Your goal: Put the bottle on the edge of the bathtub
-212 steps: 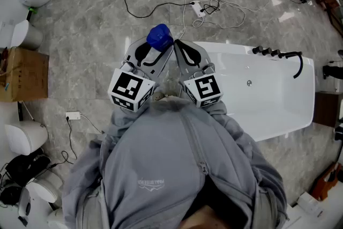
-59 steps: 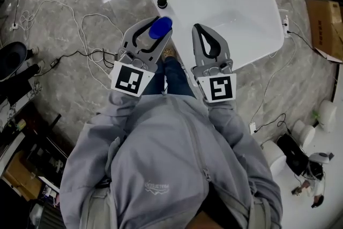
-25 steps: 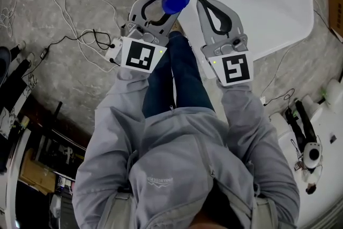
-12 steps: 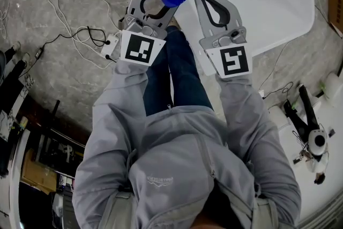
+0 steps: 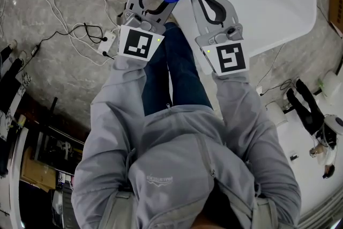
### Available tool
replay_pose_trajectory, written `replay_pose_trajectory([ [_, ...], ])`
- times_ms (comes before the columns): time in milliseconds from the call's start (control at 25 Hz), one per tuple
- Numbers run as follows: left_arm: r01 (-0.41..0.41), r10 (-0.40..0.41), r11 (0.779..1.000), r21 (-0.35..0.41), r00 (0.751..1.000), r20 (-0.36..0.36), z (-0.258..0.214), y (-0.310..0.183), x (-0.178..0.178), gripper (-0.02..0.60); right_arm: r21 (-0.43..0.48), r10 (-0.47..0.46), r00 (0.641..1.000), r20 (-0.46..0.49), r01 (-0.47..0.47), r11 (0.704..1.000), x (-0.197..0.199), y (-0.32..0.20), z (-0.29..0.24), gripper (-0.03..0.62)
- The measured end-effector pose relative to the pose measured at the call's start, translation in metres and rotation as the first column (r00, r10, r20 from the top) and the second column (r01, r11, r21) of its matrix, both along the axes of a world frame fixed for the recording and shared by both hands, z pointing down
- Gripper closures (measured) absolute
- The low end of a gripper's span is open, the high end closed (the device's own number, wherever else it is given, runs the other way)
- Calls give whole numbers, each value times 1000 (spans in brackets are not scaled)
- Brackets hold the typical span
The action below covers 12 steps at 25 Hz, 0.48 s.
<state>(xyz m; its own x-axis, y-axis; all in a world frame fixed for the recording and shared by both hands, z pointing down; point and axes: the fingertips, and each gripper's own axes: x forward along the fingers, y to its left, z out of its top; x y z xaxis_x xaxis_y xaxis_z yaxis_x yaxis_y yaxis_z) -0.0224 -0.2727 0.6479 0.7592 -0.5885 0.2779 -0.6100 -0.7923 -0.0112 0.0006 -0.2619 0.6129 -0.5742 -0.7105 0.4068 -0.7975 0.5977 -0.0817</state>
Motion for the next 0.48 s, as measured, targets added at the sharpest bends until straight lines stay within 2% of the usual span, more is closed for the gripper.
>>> replay_pose_trajectory([
  [480,-8,8,1000,-22,1000,12,22,-6,5,428,-31,1,1000,-9,-2,1000,5,-8,12,592],
])
